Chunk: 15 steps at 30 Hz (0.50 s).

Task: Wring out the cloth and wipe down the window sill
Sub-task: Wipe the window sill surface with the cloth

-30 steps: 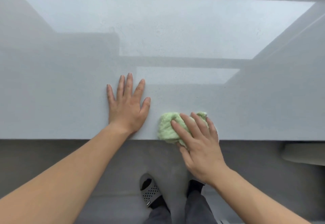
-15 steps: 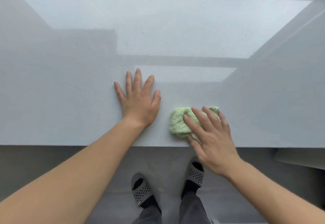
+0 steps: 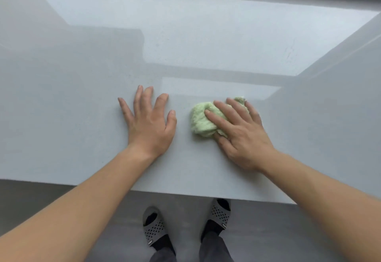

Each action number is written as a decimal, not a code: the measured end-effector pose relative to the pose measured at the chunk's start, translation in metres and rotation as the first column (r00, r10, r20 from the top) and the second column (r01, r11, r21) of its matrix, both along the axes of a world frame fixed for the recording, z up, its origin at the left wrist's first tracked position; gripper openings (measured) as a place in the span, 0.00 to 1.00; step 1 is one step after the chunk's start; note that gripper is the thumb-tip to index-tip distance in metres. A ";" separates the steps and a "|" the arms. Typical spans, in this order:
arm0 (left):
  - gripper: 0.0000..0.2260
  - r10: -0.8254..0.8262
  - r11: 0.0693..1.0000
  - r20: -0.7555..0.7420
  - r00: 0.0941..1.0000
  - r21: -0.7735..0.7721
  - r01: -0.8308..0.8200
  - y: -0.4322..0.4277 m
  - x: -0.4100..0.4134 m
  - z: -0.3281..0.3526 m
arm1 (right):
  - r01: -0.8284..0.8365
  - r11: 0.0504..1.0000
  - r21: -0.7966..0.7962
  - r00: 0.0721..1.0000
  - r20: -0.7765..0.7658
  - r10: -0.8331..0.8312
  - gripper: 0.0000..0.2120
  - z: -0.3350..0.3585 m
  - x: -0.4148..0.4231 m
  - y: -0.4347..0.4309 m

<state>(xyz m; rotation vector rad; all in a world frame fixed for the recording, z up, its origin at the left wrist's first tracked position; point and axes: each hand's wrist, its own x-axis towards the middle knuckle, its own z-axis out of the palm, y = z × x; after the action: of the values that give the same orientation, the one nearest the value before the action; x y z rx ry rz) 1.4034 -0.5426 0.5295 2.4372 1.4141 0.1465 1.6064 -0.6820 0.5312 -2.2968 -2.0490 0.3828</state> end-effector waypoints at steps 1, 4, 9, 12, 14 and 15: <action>0.25 -0.009 1.000 0.004 1.000 0.003 0.009 0.006 0.008 0.000 | 0.061 0.998 0.015 0.998 0.011 -0.061 0.27 -0.002 0.019 0.016; 0.27 0.017 0.999 -0.022 1.000 -0.050 -0.019 0.023 0.038 -0.002 | 0.395 0.918 0.031 0.918 -0.039 -0.393 0.27 -0.004 0.058 0.074; 0.29 0.076 0.997 -0.191 0.979 0.018 -0.074 0.021 0.055 -0.011 | 0.272 0.960 0.073 0.962 -0.020 -0.271 0.26 -0.004 0.034 0.079; 0.30 0.095 0.995 -0.189 0.977 0.018 -0.093 0.021 0.055 -0.010 | -0.021 0.999 0.036 1.000 -0.010 0.021 0.27 -0.001 0.058 0.067; 0.30 0.103 0.995 -0.210 0.972 0.014 -0.102 0.022 0.057 -0.009 | 0.012 0.998 0.058 1.000 -0.005 -0.012 0.27 -0.004 0.089 0.093; 0.30 0.106 0.994 -0.215 0.971 0.012 -0.106 0.022 0.058 -0.009 | 0.107 0.992 0.066 0.994 -0.020 -0.106 0.26 -0.005 0.102 0.111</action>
<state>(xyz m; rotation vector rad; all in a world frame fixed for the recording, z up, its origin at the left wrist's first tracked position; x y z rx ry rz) 1.4616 -0.5209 0.5208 2.4387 1.6360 -0.0970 1.7079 -0.5712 0.5266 -2.3423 -1.8913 0.3211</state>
